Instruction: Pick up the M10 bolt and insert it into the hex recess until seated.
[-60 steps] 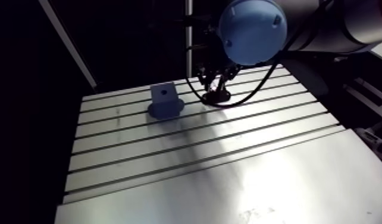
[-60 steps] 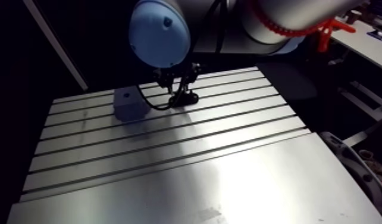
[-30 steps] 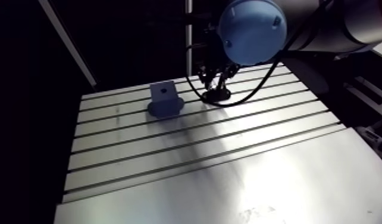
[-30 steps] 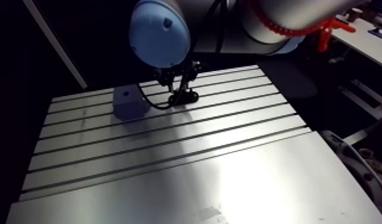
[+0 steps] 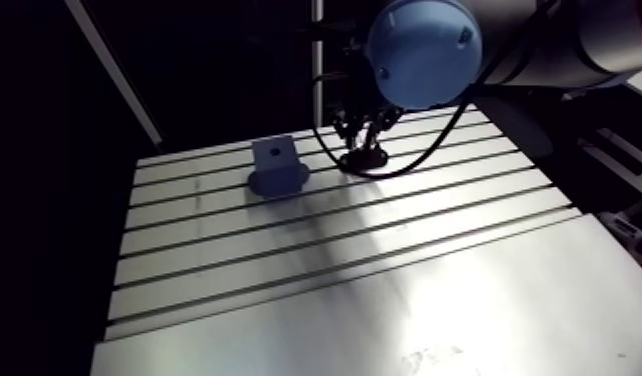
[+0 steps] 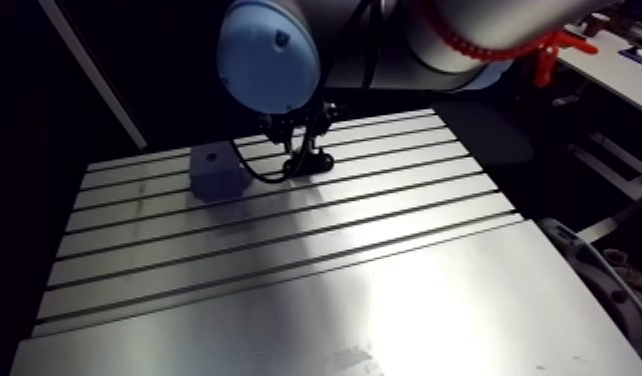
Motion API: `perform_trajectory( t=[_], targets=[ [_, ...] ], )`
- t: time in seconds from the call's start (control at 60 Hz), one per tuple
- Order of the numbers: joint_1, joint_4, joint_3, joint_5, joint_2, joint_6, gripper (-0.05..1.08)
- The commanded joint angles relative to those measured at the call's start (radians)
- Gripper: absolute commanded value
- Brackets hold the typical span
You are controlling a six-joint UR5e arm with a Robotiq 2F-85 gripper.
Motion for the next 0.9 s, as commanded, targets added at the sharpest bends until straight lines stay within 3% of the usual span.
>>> perform_trajectory(
  t=[0.017, 0.9],
  targets=[
    [0.0, 0.002, -0.001, 0.001, 0.0, -0.001, 0.59],
    [0.0, 0.007, 0.001, 0.0, -0.001, -0.002, 0.66]
  ],
)
